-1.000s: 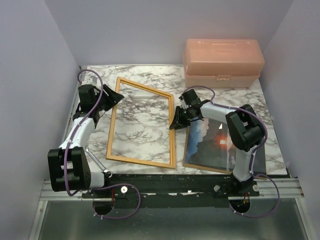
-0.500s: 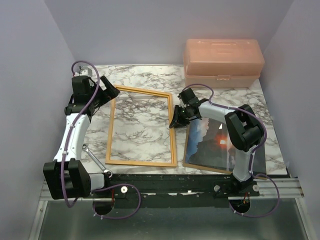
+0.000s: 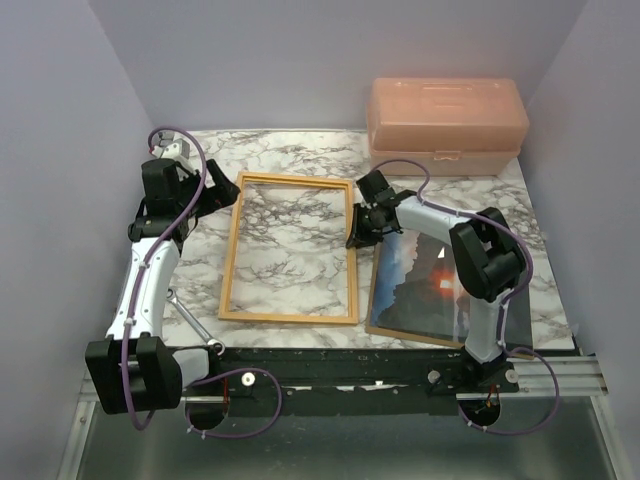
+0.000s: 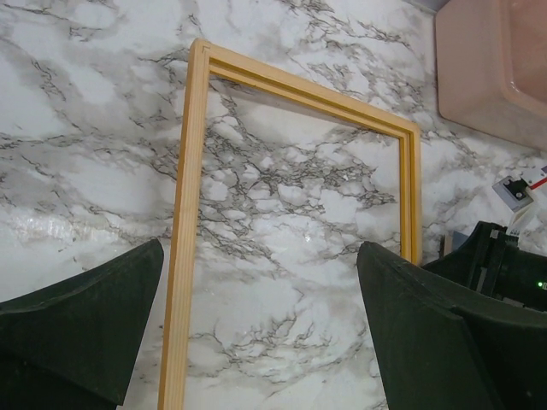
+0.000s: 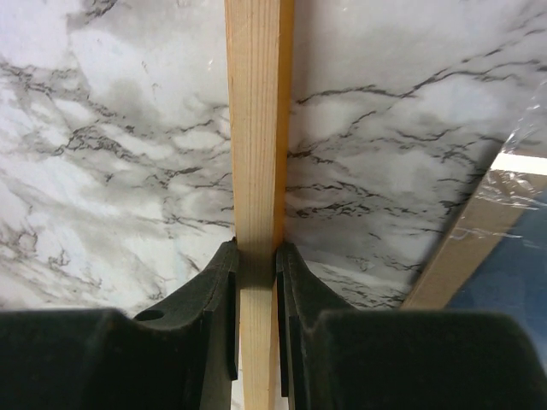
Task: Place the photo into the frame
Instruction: Turn over the photo frame at the center of the board.
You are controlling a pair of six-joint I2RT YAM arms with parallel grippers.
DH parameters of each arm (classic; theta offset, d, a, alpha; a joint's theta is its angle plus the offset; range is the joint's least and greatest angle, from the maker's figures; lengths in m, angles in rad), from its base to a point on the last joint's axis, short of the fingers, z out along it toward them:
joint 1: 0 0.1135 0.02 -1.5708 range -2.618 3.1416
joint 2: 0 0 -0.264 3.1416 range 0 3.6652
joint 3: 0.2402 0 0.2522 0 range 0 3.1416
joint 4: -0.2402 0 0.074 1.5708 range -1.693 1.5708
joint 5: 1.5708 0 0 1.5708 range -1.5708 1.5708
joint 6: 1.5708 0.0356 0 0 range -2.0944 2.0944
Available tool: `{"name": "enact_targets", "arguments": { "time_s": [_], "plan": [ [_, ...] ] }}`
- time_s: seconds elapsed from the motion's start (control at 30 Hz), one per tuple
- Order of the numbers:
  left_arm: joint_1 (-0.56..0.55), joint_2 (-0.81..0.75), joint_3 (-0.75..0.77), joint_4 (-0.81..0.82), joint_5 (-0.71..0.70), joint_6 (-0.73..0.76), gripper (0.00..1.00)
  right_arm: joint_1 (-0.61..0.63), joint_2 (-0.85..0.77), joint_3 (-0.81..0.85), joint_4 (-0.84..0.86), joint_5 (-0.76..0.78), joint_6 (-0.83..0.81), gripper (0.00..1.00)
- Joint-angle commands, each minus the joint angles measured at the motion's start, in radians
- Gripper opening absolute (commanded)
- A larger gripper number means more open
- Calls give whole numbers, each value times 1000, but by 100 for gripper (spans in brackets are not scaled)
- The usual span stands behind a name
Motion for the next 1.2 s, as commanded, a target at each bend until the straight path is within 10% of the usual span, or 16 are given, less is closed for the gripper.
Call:
{"name": "enact_targets", "arguments": {
  "time_s": [0.0,1.17],
  "plan": [
    [-1,-13,5,31,36,29,98,-9,53,54,-62,129,-31,2],
    [-1,-29,-4,13,22,39,99,-8,23,56,-68,33,-44,17]
  ]
}}
